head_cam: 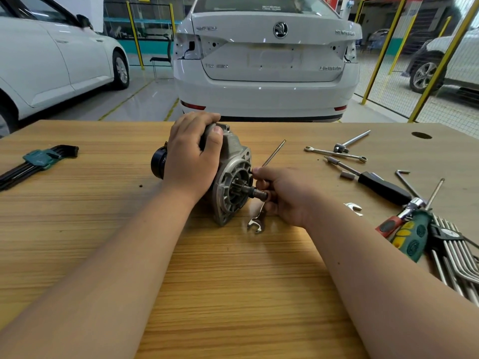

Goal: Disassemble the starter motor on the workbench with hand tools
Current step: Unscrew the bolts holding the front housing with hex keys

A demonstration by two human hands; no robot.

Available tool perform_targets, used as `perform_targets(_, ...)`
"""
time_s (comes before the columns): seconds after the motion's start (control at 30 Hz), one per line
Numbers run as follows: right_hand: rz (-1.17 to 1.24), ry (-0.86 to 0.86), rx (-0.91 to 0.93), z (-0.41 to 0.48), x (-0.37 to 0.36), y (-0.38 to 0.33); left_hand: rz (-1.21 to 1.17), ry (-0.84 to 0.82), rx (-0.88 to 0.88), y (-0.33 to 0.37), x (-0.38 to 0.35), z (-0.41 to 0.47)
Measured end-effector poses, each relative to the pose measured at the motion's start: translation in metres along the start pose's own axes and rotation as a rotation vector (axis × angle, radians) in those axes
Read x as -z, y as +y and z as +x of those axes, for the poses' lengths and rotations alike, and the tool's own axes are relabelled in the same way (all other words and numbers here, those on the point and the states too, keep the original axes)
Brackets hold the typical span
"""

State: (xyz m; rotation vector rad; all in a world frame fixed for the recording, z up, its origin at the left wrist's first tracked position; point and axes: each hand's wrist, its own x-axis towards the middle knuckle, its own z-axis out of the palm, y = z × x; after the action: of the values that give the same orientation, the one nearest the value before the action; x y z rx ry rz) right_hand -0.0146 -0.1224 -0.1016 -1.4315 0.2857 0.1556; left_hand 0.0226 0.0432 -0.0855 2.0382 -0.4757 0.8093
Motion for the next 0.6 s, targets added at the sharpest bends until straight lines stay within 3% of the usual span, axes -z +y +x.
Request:
perform_targets(0.2, -0.082, -0.014, 0.036, 0.0033, 0.002, 0.0002, 0.009, 0.001, -0.001, 0.0003, 0.0003, 0.0)
perform_targets(0.33, -0.288, 0.001, 0.233, 0.0026, 0.0045, -0.0004, 0.019, 0.005, 0.004, 0.0002, 0.0003, -0.0002)
perform_targets(0.6, -0.923, 0.153, 0.68, -0.0049, 0.0055, -0.0043, 0.004, 0.047, -0.009, 0.0001, -0.0014, -0.0007)
